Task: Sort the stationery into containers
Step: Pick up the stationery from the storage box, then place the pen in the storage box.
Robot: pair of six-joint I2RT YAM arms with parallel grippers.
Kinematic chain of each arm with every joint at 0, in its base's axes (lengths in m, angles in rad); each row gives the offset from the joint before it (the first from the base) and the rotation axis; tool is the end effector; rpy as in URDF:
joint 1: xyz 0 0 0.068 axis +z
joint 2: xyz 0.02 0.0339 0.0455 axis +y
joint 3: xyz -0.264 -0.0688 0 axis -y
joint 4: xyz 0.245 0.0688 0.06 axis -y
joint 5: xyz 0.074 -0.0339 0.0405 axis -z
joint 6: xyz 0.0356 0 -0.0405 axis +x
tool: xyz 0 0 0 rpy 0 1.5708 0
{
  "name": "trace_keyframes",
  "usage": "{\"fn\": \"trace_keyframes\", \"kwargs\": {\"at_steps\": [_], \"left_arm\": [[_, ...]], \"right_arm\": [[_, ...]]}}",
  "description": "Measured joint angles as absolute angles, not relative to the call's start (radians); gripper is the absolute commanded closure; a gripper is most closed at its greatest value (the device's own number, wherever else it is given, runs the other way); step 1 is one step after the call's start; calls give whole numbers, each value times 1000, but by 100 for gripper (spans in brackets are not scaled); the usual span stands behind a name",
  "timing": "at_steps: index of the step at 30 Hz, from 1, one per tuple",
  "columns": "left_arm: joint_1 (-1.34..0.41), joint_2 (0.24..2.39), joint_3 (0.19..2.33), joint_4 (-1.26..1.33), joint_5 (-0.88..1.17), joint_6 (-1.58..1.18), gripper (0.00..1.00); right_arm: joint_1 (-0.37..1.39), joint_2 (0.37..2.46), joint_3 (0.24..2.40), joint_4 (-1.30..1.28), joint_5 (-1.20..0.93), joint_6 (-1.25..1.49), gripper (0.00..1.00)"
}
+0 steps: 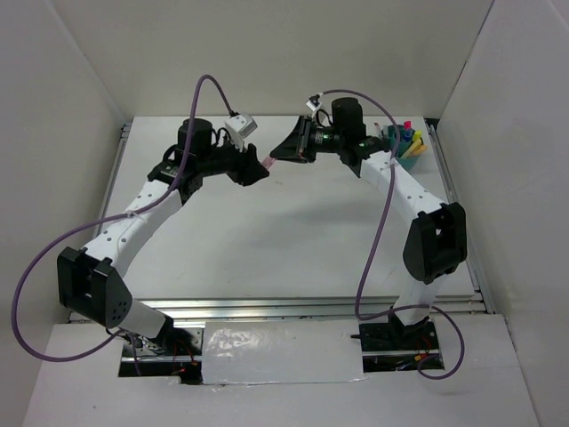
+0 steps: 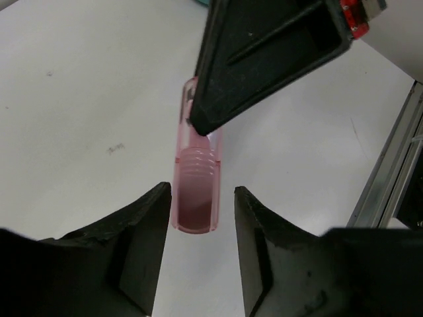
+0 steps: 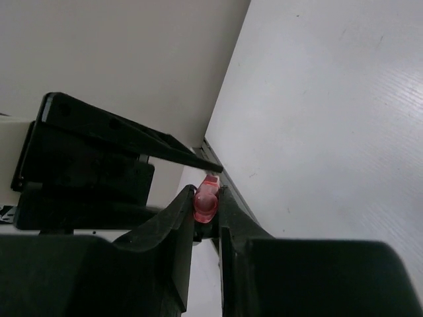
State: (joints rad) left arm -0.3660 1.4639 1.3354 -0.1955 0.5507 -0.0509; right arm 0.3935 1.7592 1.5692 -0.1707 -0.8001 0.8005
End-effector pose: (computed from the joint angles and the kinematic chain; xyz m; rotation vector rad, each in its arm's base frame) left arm 0.3121 -0.1396 0.3709 0.6744 1.8028 -0.8021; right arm 0.3724 0.1823 0.3506 -0.1736 2.1383 1.5206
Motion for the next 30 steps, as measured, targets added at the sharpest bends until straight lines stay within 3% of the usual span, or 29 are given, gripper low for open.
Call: {"fn": "trace_keyframes", "kwargs": {"at_steps": [1,2,8,14,21,30], "left_arm": [[-372,1465,1337,-200,543,-50,8],[-377,1467,1339,-202,539,-45,1],[-396,1468,1351,-215,489,-56,1],[-394,1471,1351,-242,454,-53,1],[-394,1499,1351,-244,447,-57,1],[-394,1510,1351,-247,443,-56,1]], "right_arm": [[388,1759,1568,-173,-802,799,100],[380,1759,1568,-173,-802,793,100],[245,1765,1662,-284,-740,660,100],[27,1806,1898,-320,-390,310,100],[-47,2074,2166,-315,-132,23,100],[-94,2308,2188,-346,-36,-113,100]]}}
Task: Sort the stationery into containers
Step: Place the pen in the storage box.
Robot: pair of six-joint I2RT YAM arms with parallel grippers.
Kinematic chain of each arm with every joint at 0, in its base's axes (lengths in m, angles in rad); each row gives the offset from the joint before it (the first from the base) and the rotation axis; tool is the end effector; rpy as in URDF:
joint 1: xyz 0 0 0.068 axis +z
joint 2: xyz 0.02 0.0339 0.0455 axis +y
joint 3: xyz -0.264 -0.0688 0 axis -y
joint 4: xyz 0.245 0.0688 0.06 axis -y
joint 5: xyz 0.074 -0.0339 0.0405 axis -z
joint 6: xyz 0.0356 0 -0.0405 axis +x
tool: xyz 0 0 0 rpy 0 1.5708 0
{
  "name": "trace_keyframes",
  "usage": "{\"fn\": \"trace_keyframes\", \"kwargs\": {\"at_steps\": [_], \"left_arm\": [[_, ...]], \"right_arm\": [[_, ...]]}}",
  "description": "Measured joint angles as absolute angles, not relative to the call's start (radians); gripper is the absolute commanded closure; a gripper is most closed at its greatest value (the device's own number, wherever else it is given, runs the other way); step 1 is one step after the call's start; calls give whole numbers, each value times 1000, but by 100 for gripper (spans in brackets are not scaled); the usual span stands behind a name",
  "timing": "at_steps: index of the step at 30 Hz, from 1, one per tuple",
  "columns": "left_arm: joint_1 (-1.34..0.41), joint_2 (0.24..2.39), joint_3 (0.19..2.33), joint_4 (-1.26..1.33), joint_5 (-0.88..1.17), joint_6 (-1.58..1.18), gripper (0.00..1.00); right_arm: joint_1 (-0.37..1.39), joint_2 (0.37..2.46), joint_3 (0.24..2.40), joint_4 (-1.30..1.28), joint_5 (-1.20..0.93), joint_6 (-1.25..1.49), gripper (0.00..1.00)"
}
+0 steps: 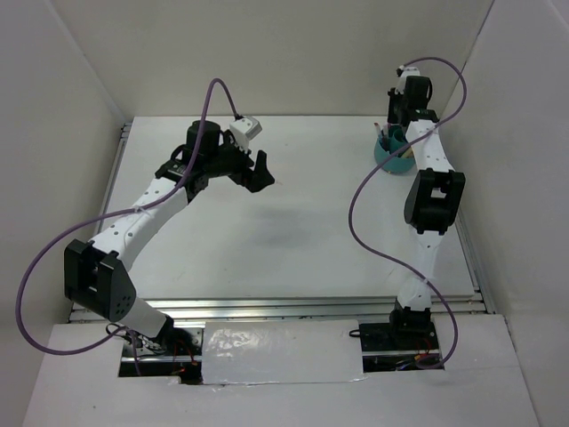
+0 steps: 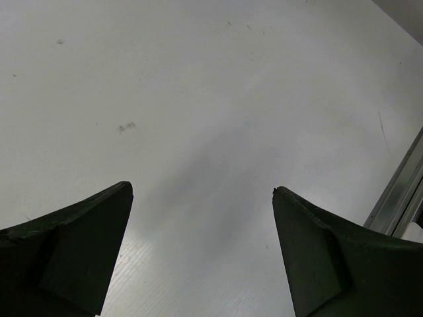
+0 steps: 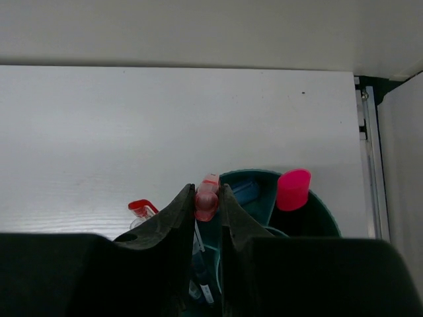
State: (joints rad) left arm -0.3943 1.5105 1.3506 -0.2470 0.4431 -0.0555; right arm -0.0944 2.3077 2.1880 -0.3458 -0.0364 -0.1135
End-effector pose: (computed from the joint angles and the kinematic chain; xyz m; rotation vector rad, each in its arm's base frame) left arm 0.3201 -0.1497 0.3552 0.6252 1.9087 -0.7278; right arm 0.5434 -0.0502 0.2901 -0.0423 2.0368 -0.0935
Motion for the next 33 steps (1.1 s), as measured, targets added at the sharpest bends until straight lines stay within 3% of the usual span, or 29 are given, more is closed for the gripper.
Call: {"fn": "trace_keyframes", "kwargs": {"at_steps": [23,25,28,30,33], "left_arm": [[-394,1557,1351,-247,443,-57,1],[-394,1557,1351,-248,443,-57,1],[-394,1558,1351,-248,443,-58,1],[-394,1559,1351,-248,443,-58,1],[-394,1563,1351,-249,443,-58,1]], "right_arm": [[-83,2310,2185,-325,34,-167,99],[-83,2310,2183,-326,33,-167,94],[-83,2310,2177,-328,33,-167,78],[-83,2310,2173,-329,34,-169,74],[-83,2310,2171,-331,37,-171,53]]}}
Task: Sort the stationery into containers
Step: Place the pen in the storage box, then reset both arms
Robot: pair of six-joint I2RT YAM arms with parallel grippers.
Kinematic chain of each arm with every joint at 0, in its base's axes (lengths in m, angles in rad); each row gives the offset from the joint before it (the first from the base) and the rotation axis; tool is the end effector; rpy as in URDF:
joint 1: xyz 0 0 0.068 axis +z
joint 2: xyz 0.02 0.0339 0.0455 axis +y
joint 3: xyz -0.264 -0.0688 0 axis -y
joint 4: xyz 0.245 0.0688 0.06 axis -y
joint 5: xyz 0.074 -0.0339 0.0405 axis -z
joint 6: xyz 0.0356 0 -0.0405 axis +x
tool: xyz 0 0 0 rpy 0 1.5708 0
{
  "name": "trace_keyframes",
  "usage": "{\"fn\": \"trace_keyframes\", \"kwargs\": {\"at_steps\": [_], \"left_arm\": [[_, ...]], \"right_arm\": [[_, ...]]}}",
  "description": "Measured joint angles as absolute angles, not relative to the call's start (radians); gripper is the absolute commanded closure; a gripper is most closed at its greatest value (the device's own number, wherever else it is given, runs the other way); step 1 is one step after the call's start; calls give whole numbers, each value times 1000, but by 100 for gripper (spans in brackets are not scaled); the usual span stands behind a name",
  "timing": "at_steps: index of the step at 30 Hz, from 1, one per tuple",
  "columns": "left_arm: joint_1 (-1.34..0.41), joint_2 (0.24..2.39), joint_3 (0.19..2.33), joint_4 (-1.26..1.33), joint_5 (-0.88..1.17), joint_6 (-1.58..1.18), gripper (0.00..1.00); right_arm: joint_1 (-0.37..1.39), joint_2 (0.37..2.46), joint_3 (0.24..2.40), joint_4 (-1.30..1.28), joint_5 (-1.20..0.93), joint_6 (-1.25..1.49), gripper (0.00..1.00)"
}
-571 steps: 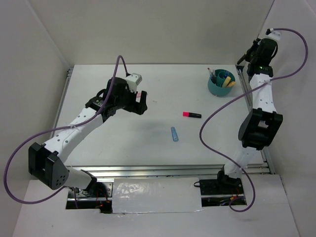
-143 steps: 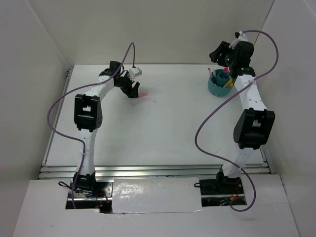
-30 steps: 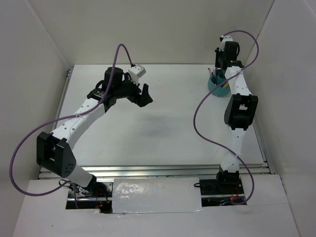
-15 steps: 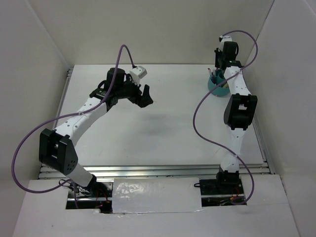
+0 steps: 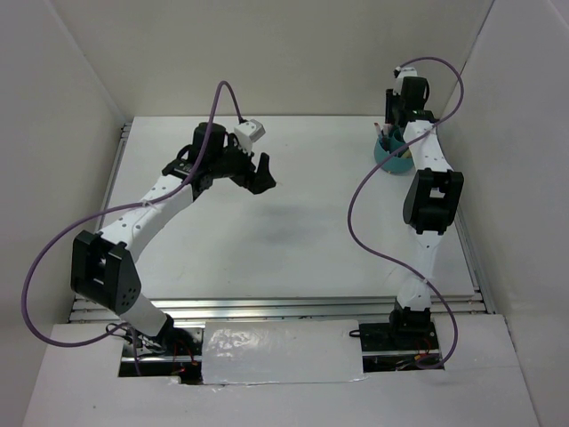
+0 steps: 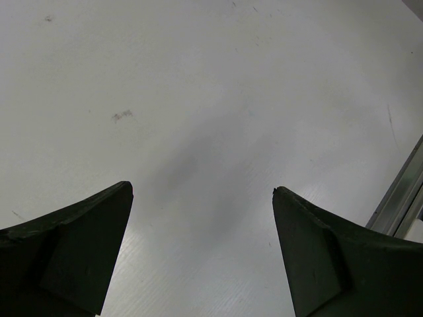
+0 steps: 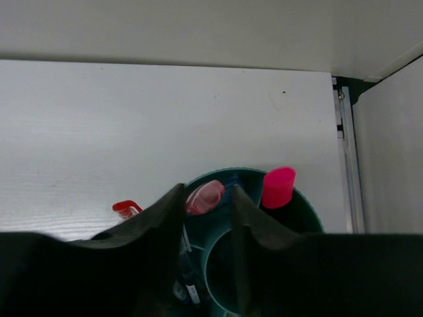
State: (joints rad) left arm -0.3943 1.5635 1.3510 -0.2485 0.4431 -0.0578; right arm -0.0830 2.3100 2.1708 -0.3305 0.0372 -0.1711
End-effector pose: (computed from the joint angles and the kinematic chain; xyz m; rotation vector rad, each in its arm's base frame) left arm 0.3314 -0.1544 0.3372 0.6230 1.9653 -0.7319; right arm 0.5445 -0.0466 0.2844 -0.0667 2.0447 -0.1969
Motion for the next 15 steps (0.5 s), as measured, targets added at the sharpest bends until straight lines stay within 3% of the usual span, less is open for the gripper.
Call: {"fn": "trace_keyframes", "kwargs": {"at_steps": [3,10,15], "left_arm": [[-391,1567,1351,-251,443,-59,1],[-308,1568,1402,-290,495,-60,1],[-177,1555,1451,-319,549,-60,1]], "right_arm": [[-83,2310,2171,-331,43,-176,43],[-80,2276,2162,-367,-10,-158,36],[-69,2077,2045,-381,-96,-131,25]]}}
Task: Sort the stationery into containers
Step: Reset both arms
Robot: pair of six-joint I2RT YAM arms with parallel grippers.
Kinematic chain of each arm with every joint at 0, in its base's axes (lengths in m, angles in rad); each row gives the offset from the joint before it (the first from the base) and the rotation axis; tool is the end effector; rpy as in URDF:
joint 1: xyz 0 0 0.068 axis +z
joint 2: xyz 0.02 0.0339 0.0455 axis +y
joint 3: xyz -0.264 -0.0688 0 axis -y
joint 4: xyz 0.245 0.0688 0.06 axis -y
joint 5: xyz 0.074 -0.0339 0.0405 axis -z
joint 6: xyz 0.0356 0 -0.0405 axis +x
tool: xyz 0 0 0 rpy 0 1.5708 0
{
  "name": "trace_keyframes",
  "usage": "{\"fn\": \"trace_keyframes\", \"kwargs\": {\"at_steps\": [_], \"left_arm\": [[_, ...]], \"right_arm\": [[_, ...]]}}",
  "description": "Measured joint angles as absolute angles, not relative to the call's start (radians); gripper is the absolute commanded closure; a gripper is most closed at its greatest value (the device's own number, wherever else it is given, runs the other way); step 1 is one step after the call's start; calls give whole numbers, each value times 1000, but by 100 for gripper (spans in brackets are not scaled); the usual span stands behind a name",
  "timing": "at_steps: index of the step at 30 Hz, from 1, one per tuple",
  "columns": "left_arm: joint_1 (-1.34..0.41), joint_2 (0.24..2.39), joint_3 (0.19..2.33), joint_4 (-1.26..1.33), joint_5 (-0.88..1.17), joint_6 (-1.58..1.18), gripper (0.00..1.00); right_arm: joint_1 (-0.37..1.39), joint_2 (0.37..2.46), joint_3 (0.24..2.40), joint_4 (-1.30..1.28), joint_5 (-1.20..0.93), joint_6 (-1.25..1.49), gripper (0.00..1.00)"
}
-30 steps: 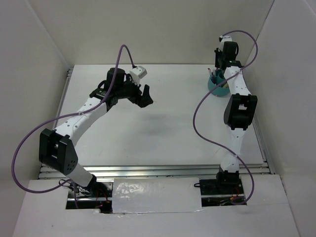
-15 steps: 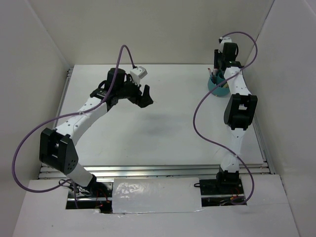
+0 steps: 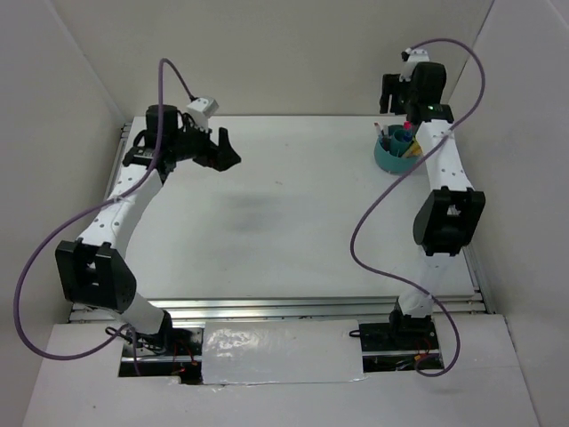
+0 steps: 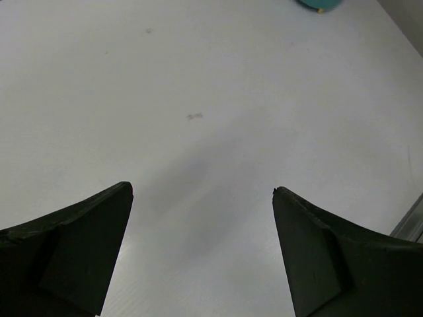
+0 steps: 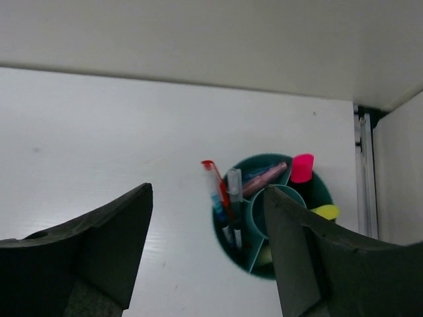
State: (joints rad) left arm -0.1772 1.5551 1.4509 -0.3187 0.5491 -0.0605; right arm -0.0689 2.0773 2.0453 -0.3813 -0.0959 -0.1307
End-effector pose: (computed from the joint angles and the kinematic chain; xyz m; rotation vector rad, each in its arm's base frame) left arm 0.3520 -0.0819 0.3688 0.4710 1.9376 -0.6990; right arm 0.4941 -0.0307 0.3525 -0.1233 1.9784 -0.0344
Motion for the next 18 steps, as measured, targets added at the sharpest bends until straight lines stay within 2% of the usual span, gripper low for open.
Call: {"fn": "trace_keyframes", "kwargs": {"at_steps": [5,12,15,18], "left_arm": [[-104,1459,1409,-400,470,-58,1],[-95,1132,1159,-431,294,-1,1],[-95,1026,1047,-443,242,30,1],[-94,969,966,-457,204,50,1]], "right_arm": [[-47,1694,1853,-365,-186,-100,16],[-52,1022,1318,-216,-250,-111,0],[-61,817,1098,-188,-255,-133,0],[-71,706,904,-181,-256,-152,0]]}}
